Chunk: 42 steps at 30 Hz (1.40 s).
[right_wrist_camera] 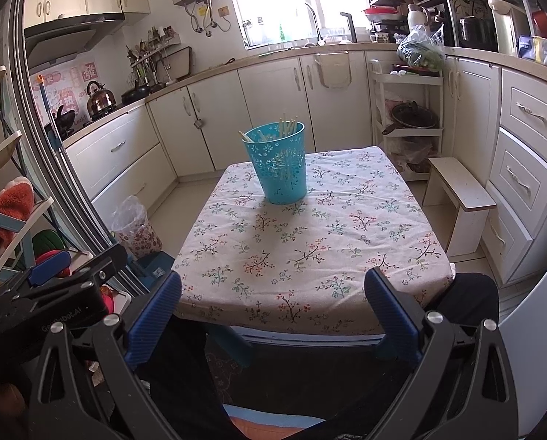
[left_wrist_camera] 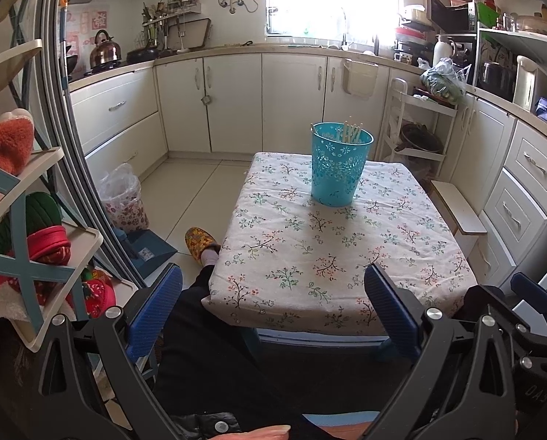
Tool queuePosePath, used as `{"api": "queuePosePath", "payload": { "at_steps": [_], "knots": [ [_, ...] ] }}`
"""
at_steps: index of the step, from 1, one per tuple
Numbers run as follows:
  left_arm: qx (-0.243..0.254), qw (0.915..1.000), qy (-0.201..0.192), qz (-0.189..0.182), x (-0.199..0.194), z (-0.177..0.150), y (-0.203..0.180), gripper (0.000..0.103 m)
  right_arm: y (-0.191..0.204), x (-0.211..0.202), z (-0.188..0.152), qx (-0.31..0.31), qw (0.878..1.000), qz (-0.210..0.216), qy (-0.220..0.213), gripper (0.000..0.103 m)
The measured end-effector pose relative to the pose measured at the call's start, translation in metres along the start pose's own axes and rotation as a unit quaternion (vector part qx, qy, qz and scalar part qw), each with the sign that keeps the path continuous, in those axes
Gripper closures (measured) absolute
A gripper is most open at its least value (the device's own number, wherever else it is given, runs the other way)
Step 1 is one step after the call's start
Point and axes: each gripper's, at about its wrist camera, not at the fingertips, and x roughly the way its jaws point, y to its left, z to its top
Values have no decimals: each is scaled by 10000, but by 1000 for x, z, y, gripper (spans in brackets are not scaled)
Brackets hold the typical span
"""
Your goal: Organize utensils
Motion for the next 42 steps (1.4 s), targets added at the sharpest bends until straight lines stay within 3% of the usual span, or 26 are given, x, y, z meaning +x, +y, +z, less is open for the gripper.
{"api": "queuePosePath", "payload": {
  "at_steps": [42],
  "knots": [
    [56, 10000, -5, 20, 2, 3, 1, 7, 5, 3, 0, -42, 10000, -52, 37, 7]
  ]
}}
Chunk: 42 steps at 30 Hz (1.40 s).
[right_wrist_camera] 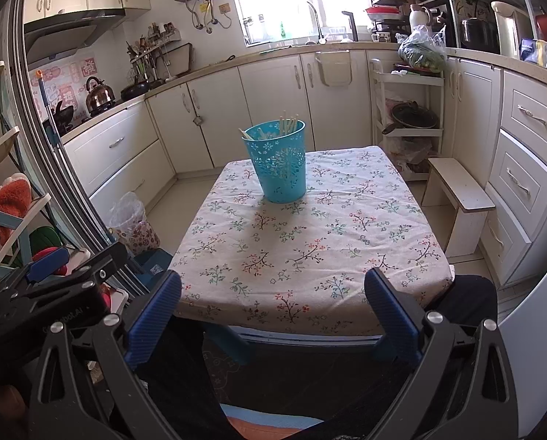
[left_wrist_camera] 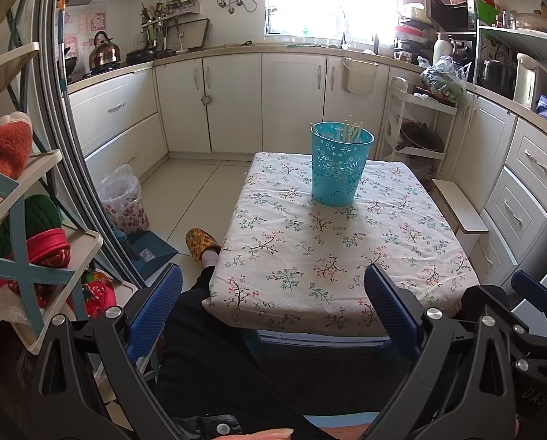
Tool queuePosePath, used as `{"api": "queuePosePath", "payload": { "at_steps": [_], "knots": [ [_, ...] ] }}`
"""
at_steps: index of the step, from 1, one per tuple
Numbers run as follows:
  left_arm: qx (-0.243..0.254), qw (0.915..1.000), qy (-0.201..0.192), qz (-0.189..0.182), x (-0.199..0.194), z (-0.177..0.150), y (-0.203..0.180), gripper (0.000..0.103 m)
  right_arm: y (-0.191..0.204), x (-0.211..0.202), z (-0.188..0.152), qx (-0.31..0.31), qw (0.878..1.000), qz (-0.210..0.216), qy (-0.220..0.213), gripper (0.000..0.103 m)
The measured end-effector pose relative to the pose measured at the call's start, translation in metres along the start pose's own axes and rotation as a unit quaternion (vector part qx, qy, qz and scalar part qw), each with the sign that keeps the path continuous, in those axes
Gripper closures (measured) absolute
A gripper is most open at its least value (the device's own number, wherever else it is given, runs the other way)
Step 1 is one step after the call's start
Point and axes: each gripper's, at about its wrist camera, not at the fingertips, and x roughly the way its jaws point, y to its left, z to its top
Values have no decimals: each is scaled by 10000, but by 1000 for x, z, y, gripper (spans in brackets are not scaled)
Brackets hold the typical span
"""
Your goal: Organize utensils
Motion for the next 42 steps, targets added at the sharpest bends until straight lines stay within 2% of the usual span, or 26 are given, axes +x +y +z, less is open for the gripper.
{"api": "queuePosePath", "payload": {
  "at_steps": [42],
  "knots": [
    [-15, 10000, -29, 10, -3, 0, 4, 7, 0, -4, 1, -36, 10000, -11, -85, 7]
  ]
}}
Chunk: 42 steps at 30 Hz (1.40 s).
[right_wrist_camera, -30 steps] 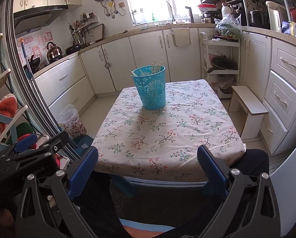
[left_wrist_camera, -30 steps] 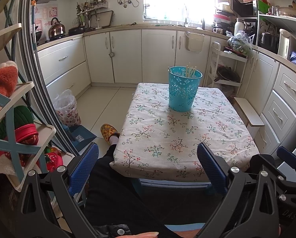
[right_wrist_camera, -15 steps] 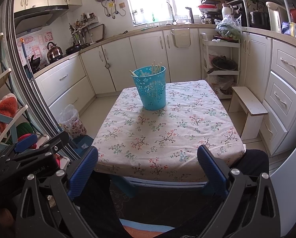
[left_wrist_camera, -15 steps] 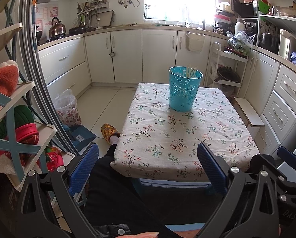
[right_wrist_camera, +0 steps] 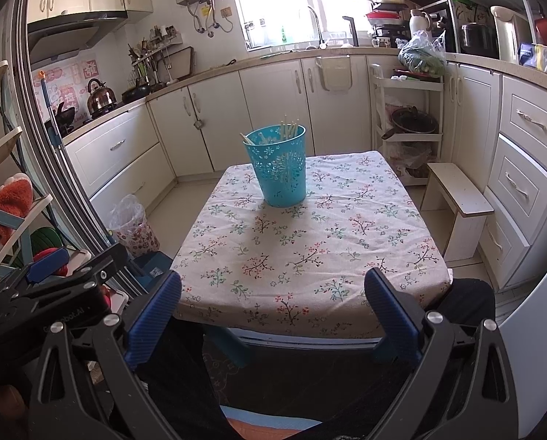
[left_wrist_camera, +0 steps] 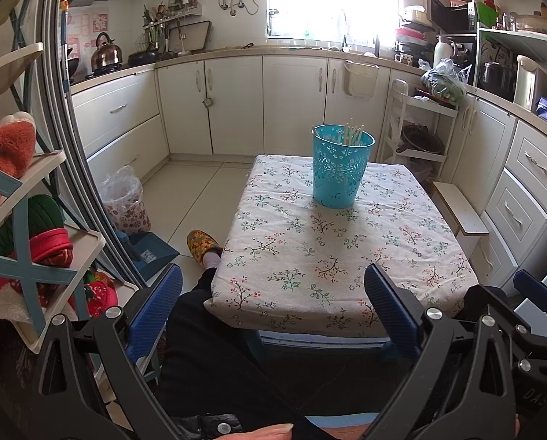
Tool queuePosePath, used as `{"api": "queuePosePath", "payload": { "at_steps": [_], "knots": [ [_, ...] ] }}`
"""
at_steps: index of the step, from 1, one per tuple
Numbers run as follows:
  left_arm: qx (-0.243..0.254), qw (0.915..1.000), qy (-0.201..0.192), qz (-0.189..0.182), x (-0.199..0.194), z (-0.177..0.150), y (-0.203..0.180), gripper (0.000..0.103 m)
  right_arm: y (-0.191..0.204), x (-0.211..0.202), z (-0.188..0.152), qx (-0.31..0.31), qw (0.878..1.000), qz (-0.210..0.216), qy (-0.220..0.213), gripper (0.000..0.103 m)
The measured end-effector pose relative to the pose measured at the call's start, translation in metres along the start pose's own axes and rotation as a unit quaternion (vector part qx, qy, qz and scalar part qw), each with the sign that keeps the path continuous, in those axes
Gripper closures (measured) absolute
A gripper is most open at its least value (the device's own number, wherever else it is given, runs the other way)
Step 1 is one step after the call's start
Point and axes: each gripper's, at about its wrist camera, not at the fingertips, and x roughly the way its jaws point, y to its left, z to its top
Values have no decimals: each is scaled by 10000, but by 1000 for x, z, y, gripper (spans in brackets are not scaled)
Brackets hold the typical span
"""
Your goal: Organize utensils
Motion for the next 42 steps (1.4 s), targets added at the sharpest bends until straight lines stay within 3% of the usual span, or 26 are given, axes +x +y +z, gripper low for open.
{"api": "queuePosePath", "payload": {
  "at_steps": [42],
  "knots": [
    [-3, 10000, -61, 64, -4, 0, -5, 7, 6, -6, 2, -15, 10000, 2, -27, 7]
  ]
}}
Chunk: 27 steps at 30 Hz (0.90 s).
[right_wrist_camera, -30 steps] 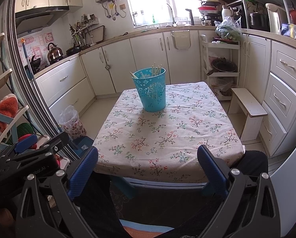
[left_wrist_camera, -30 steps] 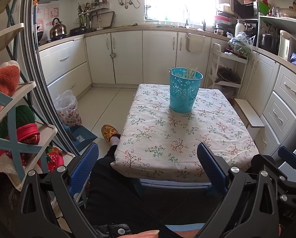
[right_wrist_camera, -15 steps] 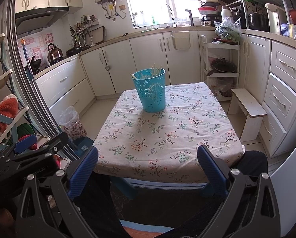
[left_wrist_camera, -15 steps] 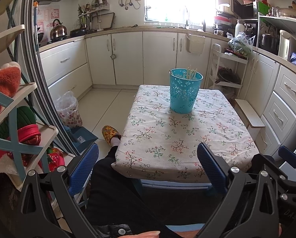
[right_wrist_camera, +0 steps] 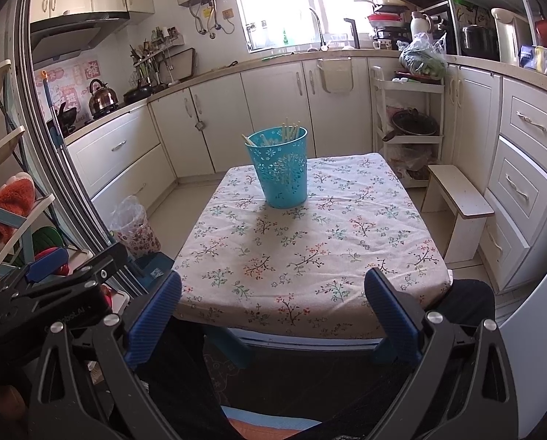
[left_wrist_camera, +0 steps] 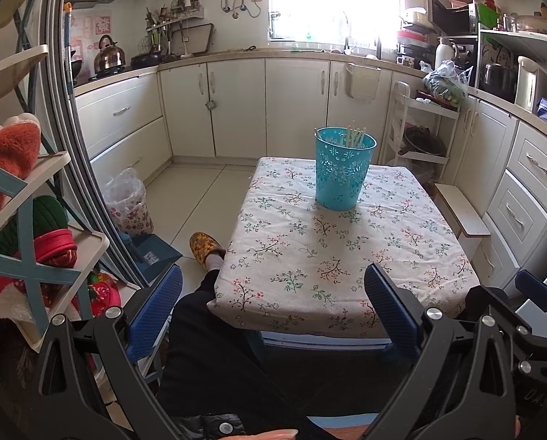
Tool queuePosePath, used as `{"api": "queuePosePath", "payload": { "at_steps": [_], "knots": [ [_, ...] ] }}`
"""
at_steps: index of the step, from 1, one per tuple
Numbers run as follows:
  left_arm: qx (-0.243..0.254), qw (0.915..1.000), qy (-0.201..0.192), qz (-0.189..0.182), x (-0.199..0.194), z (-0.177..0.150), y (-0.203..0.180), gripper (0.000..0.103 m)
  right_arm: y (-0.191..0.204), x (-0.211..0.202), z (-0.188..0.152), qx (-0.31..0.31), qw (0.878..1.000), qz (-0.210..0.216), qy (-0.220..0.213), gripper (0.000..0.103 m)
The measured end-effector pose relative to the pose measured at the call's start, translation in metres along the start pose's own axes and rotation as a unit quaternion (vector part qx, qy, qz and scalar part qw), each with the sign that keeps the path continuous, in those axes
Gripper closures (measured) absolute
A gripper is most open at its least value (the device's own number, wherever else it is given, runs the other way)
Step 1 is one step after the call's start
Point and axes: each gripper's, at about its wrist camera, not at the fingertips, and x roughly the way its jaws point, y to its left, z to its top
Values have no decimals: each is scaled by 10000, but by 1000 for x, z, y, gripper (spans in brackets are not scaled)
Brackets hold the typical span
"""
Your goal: Organize utensils
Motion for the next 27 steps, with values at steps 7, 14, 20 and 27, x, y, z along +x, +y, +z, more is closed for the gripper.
{"api": "queuePosePath", "payload": {
  "at_steps": [7, 14, 20, 27],
  "knots": [
    [-3, 10000, -9, 7, -3, -1, 0, 7, 2, -2, 0, -1, 10000, 5, -22, 7],
    [5, 10000, -23, 17, -5, -1, 0, 7, 2, -2, -1, 21, 10000, 3, -36, 7],
    [18, 10000, -45, 19, -5, -1, -1, 7, 2, -3, -2, 17, 10000, 10, -56, 7],
    [17, 10000, -40, 18, -5, -2, -1, 7, 1, -3, -3, 30, 10000, 9, -77, 7]
  ]
}}
